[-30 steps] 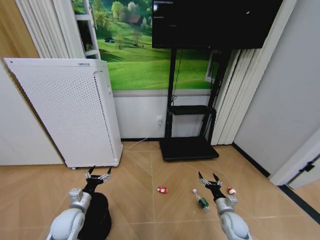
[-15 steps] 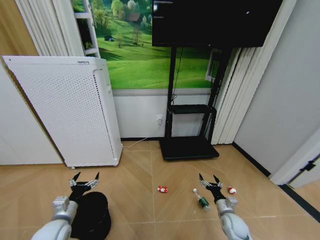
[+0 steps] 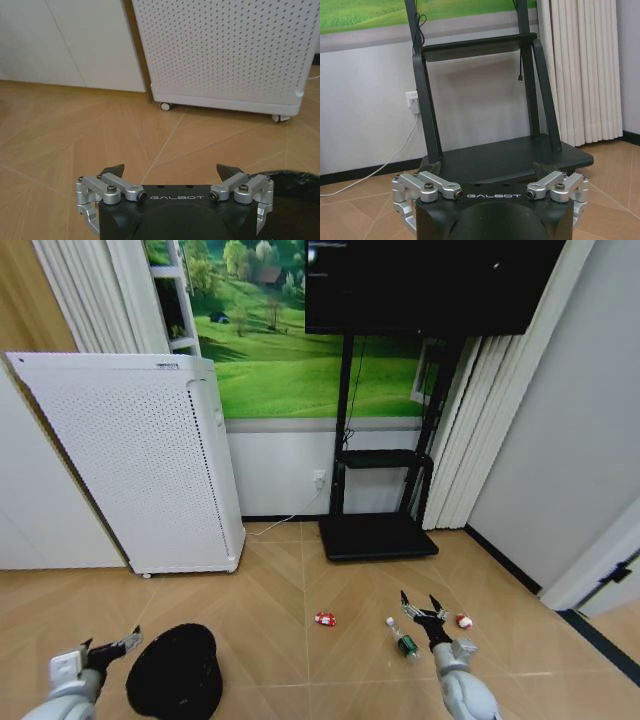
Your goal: Pick up the trash bin and place the garbage on the floor into it.
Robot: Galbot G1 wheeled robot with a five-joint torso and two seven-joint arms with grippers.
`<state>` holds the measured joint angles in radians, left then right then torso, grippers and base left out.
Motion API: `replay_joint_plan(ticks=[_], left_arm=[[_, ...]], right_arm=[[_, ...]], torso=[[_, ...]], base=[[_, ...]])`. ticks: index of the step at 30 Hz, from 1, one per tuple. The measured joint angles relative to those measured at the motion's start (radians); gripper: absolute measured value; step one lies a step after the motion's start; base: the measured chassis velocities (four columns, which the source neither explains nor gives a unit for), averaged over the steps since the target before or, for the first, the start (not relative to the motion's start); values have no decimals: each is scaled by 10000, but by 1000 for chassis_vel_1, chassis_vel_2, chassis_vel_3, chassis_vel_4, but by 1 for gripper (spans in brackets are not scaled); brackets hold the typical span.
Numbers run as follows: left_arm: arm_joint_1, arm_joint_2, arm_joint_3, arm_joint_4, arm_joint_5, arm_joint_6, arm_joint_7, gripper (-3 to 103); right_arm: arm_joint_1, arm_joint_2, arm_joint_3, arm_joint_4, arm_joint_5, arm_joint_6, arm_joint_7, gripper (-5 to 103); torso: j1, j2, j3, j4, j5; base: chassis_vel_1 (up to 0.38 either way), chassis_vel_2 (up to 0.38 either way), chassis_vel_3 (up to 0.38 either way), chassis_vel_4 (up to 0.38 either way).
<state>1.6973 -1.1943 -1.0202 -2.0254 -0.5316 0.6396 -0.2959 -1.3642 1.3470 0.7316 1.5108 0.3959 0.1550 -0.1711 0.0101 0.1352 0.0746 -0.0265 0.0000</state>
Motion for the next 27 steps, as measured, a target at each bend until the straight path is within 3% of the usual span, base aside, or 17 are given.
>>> replay_joint_plan(ticks=[2, 8, 11, 20, 27], left_arm=[[-239, -78, 338, 219, 127, 65, -288, 100], [-613, -85, 868, 569, 153, 63, -112, 100], [-693, -195, 1172, 593, 25, 348, -188, 100], [-599, -352, 1283, 649, 46, 748, -710, 100], [-599, -387, 1295, 897, 111, 768, -759, 100]], right_arm=[[0, -7, -3, -76, -11, 14, 7, 100], [-10, -23, 9, -151, 3, 66, 23, 100], [-9, -41, 35, -210, 13, 87, 39, 100], [103, -24, -30, -414, -6, 96, 50, 100], [158, 17, -91, -469, -63, 96, 53, 100]], torso=[[4, 8, 7, -5, -1], [7, 16, 14, -6, -1], [8, 22, 18, -5, -1], [10, 32, 24, -3, 1], [11, 36, 27, -3, 1]], base=[[0, 0, 0, 0], [0, 0, 0, 0], [0, 0, 0, 0], [0, 0, 0, 0], [0, 0, 0, 0]])
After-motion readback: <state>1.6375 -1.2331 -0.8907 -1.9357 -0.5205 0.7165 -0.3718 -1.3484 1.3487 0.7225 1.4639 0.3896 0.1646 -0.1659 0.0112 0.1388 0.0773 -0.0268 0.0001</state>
